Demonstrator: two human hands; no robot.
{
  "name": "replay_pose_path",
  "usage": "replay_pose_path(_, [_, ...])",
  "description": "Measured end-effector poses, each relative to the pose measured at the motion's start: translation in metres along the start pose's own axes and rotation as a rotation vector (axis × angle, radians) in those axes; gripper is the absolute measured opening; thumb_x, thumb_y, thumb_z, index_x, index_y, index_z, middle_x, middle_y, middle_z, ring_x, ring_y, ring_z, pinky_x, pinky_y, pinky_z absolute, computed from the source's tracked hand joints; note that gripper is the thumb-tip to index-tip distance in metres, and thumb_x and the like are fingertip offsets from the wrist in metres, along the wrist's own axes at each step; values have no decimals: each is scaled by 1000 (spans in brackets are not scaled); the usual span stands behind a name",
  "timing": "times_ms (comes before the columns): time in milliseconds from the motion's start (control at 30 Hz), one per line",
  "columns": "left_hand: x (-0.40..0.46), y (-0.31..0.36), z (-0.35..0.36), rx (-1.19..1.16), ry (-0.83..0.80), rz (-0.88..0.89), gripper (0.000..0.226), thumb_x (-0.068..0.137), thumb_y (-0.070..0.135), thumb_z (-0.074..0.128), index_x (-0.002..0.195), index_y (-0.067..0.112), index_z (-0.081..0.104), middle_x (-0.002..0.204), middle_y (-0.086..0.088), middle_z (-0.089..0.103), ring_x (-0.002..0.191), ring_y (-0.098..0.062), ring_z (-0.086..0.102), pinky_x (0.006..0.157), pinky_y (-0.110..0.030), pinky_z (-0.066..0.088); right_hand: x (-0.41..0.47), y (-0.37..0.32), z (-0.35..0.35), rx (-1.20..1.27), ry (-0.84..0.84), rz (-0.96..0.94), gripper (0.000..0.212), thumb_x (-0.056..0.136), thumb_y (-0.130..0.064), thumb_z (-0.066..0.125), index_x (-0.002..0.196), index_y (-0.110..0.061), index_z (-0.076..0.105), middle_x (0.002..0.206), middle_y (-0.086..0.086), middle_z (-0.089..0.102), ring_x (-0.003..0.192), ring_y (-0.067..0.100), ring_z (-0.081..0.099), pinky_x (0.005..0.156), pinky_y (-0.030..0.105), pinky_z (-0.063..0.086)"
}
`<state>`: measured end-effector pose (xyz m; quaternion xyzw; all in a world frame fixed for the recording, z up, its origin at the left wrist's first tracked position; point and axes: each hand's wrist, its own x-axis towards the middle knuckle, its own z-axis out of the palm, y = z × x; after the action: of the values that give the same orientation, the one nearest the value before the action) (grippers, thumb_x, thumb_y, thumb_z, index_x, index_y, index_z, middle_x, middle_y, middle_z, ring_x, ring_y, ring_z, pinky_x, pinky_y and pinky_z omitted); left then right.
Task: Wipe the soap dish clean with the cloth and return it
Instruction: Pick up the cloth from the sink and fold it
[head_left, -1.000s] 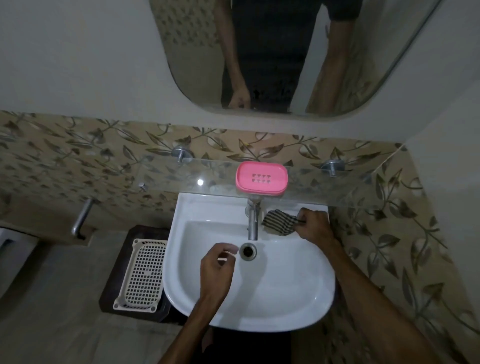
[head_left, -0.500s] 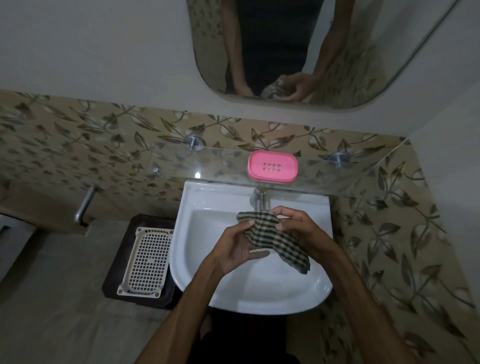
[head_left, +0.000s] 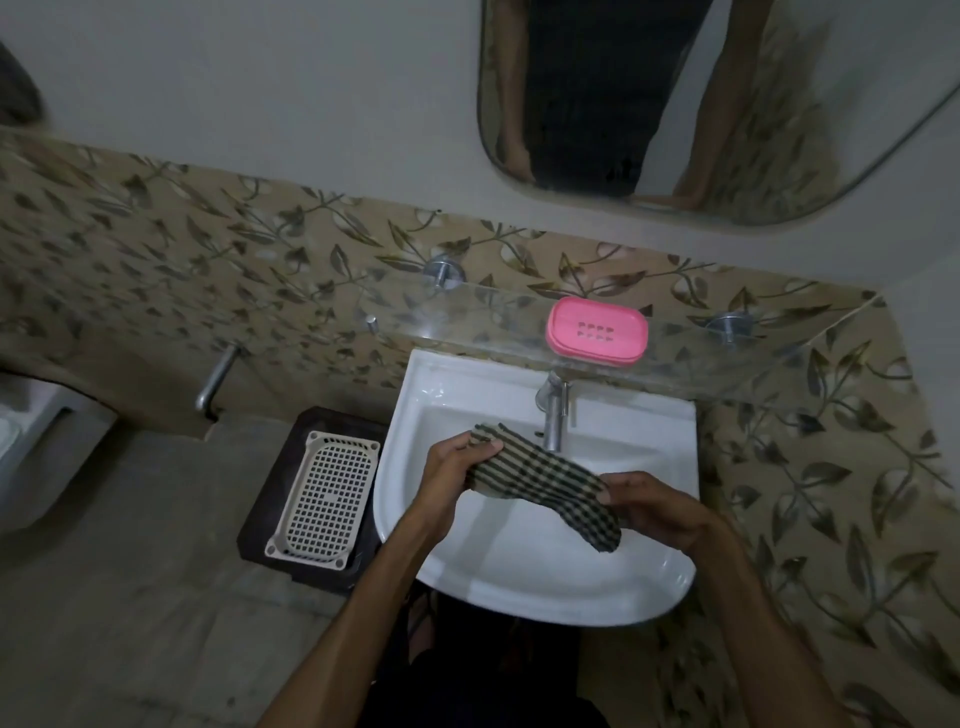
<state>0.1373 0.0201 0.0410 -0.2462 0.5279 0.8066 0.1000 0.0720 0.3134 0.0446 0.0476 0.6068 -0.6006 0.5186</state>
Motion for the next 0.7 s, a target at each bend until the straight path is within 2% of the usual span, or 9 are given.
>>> replay_pose_path(100, [0, -1, -11, -33, 81, -19, 12, 90, 14, 74, 97, 7, 81, 100, -14, 81, 89, -24, 77, 72, -28, 61, 6, 2, 9, 121, 37, -21, 56, 79, -16, 81, 122, 16, 63, 116, 33, 67, 100, 39, 68, 79, 40, 60])
replay_pose_path(200, [-2, -4, -26, -32, 208, -47, 9, 91, 8, 72, 87, 10, 80, 86, -7, 81, 76, -17, 76, 63, -25, 59, 18, -1, 24, 138, 182, -1, 64, 72, -19, 87, 124, 11, 65, 112, 24, 71, 90, 30, 69, 72, 34, 58])
replay_pose_path(300, [-6, -11, -42, -58, 298, -54, 6, 90, 9, 72, 90, 7, 79, 85, -7, 81, 74, -15, 76, 63, -26, 60, 35, -7, 46, 336, 334, 32, 55, 73, -15, 83, 125, -5, 71, 119, 13, 76, 100, 23, 71, 86, 33, 54])
replay_pose_path(367, [-8, -16, -53, -82, 353, -35, 5, 89, 7, 72, 91, 6, 77, 83, -5, 81, 73, -15, 76, 63, -25, 60, 51, -10, 66, 498, 414, 35, 48, 76, -10, 81, 124, -7, 72, 116, 12, 76, 103, 24, 71, 91, 36, 55])
replay_pose_path(433, [-11, -20, -67, -115, 442, -5, 5, 90, 4, 71, 92, 4, 75, 83, -7, 79, 74, -19, 75, 64, -28, 61, 68, -17, 90, 548, 432, 19, 40, 81, -5, 80, 120, -5, 71, 113, 15, 77, 104, 28, 73, 94, 43, 58])
replay_pose_path(500, [-14, -23, -86, -165, 533, 27, 9, 90, 0, 67, 96, -2, 74, 89, -15, 77, 80, -27, 72, 74, -36, 60, 87, -28, 118, 462, 444, 2, 31, 84, 1, 75, 115, -3, 70, 104, 16, 79, 97, 29, 75, 94, 47, 59])
replay_pose_path(567, [-19, -28, -113, -230, 631, 44, 12, 89, -2, 65, 97, -3, 75, 92, -19, 76, 84, -31, 70, 82, -44, 58, 110, -44, 146, 290, 427, 15, 25, 86, 4, 71, 108, -6, 71, 97, 14, 80, 92, 29, 75, 89, 45, 61])
replay_pose_path(633, [-26, -34, -148, -259, 734, 57, 14, 88, -3, 65, 89, 5, 76, 86, -13, 76, 84, -30, 70, 78, -40, 58, 137, -60, 174, 132, 400, 26, 23, 83, 4, 74, 100, -11, 74, 98, 12, 78, 94, 30, 73, 85, 43, 62])
replay_pose_path(700, [-32, -45, -182, -243, 826, 49, 15, 88, -4, 65, 89, 5, 77, 86, -12, 76, 86, -29, 70, 73, -33, 58, 165, -73, 199, -21, 376, -1, 25, 79, 2, 78, 91, -20, 78, 93, 6, 77, 89, 23, 72, 77, 34, 61])
